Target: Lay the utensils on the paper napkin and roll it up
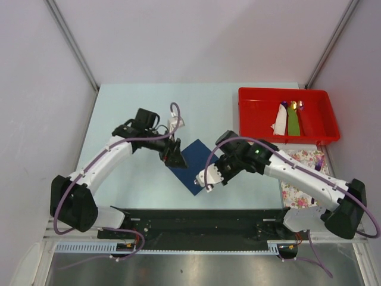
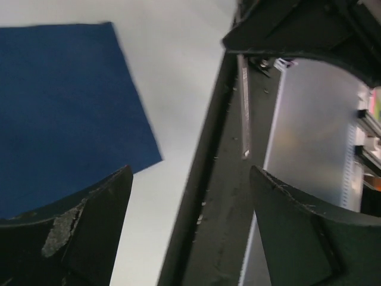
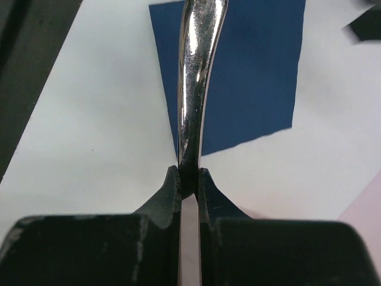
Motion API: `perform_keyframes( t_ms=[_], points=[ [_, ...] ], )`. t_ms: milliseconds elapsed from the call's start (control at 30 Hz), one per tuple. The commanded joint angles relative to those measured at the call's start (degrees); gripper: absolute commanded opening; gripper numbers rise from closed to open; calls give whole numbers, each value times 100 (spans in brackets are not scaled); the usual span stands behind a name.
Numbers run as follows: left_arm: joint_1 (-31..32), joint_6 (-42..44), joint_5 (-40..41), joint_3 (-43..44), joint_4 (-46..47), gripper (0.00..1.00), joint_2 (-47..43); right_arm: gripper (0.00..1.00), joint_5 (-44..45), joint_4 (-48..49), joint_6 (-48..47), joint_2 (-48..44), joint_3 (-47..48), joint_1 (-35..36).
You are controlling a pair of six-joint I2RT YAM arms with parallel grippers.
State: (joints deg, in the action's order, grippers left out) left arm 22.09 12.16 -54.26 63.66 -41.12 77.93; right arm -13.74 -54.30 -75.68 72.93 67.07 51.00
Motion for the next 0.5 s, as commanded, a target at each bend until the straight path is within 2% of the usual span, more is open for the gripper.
perform_keyframes(
  t_ms=[0,133,300,467],
  points=[
    [576,-574,-454,-389,596,83,-252,0,292,130,-193,310,500,533],
    [1226,-645,-156,-617,930,77,-296,0,407,61,-79,564,745,771],
    [1360,-1066,-251,-960,1510,73,-191,0,521,25,-52,670,852,859],
    [1518,-1181,-243,-1040,1800,63,-103,0,626,104,-43,688,869,894]
  ],
)
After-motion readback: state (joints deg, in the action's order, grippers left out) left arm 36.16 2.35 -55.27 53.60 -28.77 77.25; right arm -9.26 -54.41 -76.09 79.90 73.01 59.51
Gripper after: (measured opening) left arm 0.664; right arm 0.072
